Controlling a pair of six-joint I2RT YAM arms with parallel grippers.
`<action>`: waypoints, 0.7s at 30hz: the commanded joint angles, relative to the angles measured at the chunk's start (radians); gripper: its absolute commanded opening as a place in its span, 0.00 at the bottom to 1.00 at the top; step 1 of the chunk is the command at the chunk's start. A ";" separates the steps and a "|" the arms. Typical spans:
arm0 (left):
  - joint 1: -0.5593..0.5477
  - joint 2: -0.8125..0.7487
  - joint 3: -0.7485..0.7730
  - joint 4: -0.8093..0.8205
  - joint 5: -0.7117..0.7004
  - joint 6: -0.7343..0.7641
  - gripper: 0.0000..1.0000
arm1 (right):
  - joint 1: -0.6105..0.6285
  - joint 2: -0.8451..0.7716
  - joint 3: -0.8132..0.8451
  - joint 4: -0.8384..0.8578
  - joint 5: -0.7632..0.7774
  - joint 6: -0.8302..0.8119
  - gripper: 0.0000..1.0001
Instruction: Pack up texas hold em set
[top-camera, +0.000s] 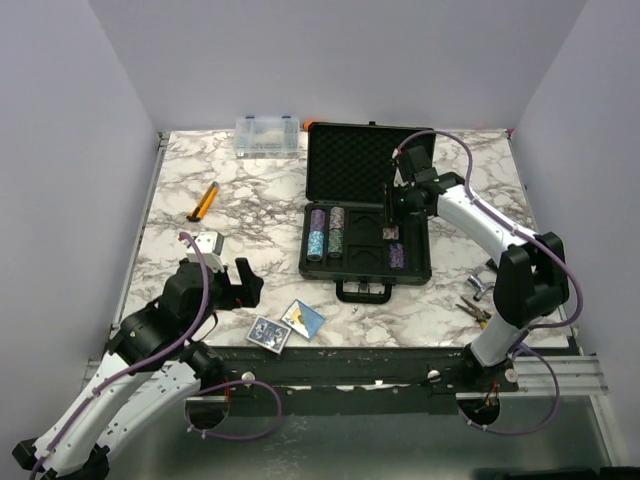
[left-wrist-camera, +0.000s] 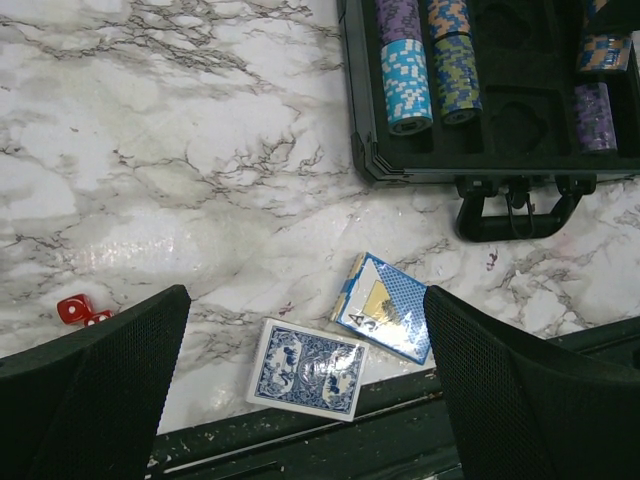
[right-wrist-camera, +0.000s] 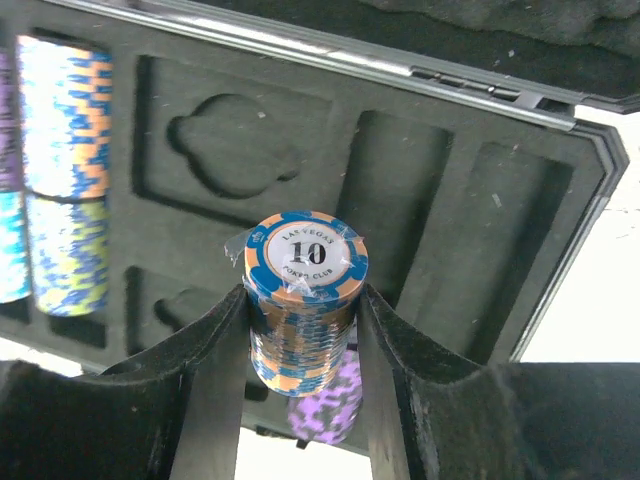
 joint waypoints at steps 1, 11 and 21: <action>0.004 0.017 -0.010 0.023 -0.023 0.002 0.98 | -0.001 0.025 0.020 0.083 0.118 -0.085 0.01; 0.005 0.026 -0.013 0.034 -0.003 0.012 0.98 | 0.000 0.084 0.008 0.106 0.179 -0.126 0.01; 0.004 0.033 -0.014 0.035 0.001 0.015 0.98 | 0.000 0.116 -0.016 0.084 0.155 -0.098 0.01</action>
